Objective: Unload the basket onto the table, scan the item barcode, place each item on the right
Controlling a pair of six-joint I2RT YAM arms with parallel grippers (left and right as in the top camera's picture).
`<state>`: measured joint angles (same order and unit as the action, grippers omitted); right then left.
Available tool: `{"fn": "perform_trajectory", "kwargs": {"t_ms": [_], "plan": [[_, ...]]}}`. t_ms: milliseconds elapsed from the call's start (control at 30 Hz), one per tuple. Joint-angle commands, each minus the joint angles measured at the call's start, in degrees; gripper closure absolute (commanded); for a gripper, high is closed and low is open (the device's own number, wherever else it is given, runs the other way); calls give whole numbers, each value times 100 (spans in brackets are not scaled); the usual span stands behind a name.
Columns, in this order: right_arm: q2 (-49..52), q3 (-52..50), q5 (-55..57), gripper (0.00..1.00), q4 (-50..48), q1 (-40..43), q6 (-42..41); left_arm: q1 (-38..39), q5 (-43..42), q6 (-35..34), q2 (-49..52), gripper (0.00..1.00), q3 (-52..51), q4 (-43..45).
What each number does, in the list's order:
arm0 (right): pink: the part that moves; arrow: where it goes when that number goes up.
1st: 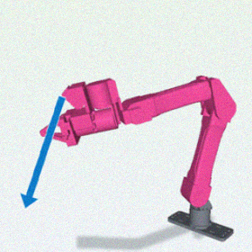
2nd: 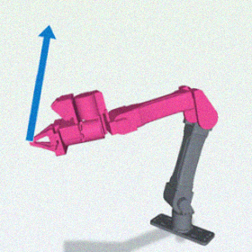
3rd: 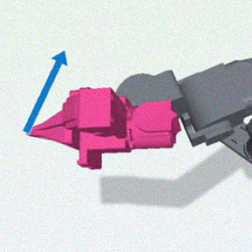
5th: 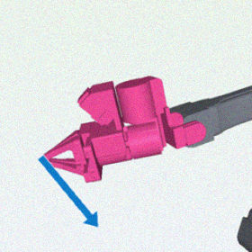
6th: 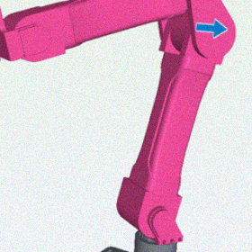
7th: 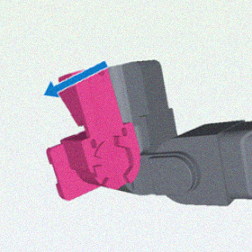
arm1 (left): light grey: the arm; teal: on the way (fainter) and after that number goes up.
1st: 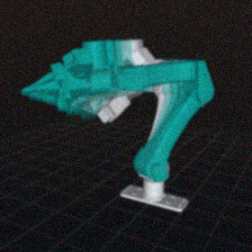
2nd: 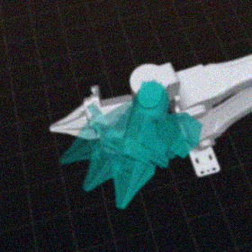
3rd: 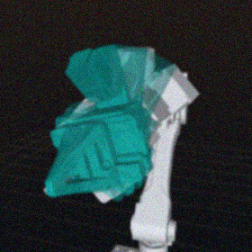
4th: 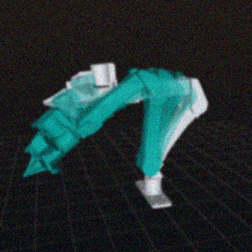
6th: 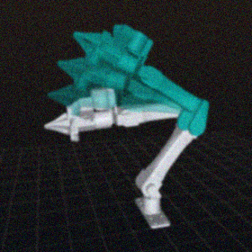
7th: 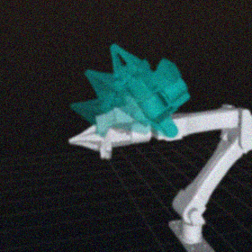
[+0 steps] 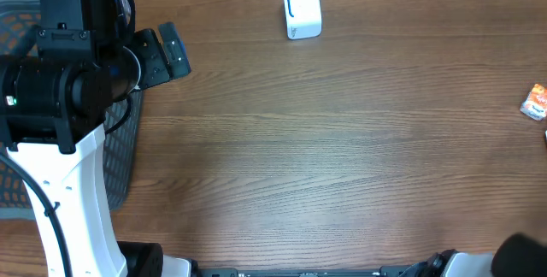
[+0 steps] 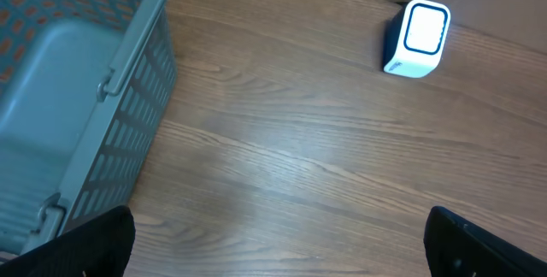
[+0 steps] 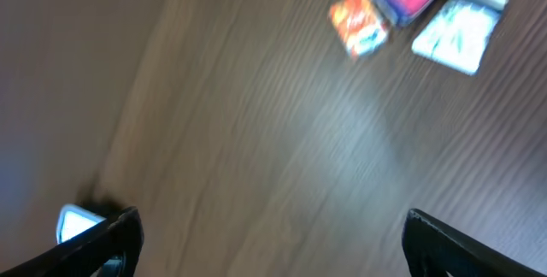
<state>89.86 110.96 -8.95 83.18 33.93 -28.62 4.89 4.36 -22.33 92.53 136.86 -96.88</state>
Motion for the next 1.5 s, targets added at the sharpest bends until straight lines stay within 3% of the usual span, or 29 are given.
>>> {"fn": "perform_trajectory", "kwargs": {"t_ms": [0, 333, 567, 1033, 1233, 1467], "plan": [[-769, -763, -181, 3, -57, -352, 258, -9, 52, 50, 4, 0, 13, 9], [-3593, -3668, -273, 2, -1255, -1440, 291, -9, 55, 50, 4, 0, 13, 9], [-4878, -4592, -275, 0, -1565, -1797, 264, -9, 55, 50, 4, 0, 13, 9], [-4972, -4651, -271, 0, -1475, -1797, 142, -9, 55, 50, 4, 0, 13, 9], [-4972, -4651, 166, 0, -1021, -1797, 380, -9, 55, 50, 4, 0, 13, 9], [-4972, -4658, -92, 0, -1062, -1799, 678, -7, 55, 50, 4, 0, 13, 9]]}}
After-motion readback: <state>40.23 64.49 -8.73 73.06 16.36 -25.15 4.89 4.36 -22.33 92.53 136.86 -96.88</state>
